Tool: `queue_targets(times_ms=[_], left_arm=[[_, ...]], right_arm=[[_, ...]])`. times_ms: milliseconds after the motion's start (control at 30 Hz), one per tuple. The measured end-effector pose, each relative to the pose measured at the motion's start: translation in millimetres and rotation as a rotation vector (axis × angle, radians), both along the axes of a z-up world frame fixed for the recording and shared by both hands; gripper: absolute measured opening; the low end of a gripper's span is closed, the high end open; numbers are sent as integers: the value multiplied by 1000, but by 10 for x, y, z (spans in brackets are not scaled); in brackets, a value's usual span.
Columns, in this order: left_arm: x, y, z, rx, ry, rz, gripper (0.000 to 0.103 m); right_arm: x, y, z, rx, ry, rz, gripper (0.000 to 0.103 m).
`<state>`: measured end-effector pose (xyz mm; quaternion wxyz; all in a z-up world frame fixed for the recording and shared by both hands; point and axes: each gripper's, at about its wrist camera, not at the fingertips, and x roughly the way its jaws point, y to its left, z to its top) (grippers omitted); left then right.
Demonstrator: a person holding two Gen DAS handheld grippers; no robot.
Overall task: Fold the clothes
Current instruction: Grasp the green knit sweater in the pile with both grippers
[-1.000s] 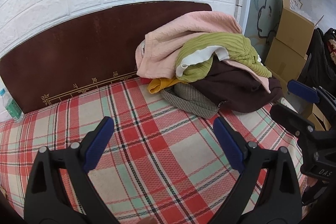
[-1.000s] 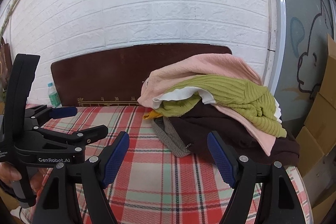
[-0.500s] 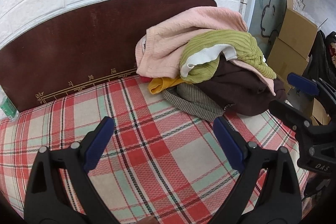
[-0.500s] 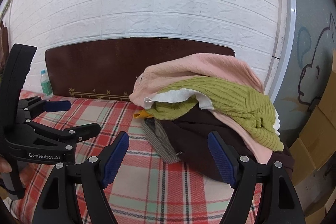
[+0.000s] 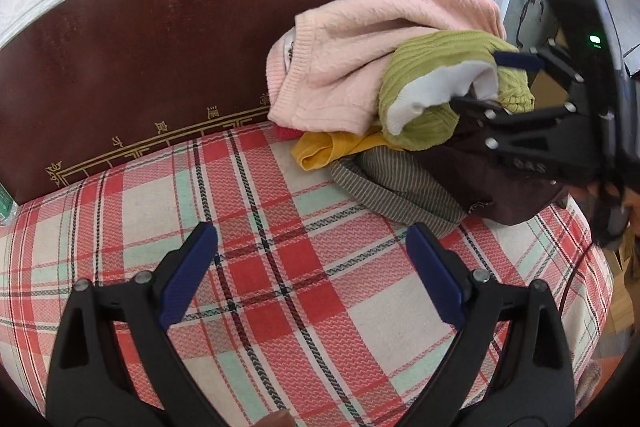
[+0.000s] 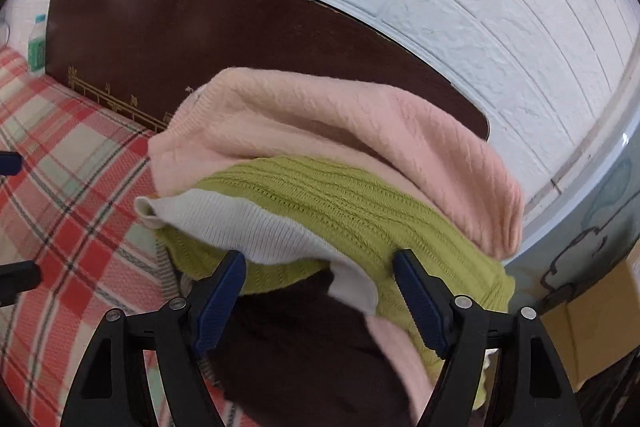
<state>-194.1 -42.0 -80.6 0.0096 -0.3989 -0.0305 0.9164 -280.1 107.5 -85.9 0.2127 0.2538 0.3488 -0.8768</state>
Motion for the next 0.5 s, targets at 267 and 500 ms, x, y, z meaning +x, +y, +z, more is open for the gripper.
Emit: queue_targets(times_ms=[267,500], left_arm=[[-128,-32,-32,33,8,-39,96],[-165,294,334,110,120,-158,96]], right_arm=[[-247,84,274,-100,-87,27,9],[22,760,1161,-472,-164,67,2]])
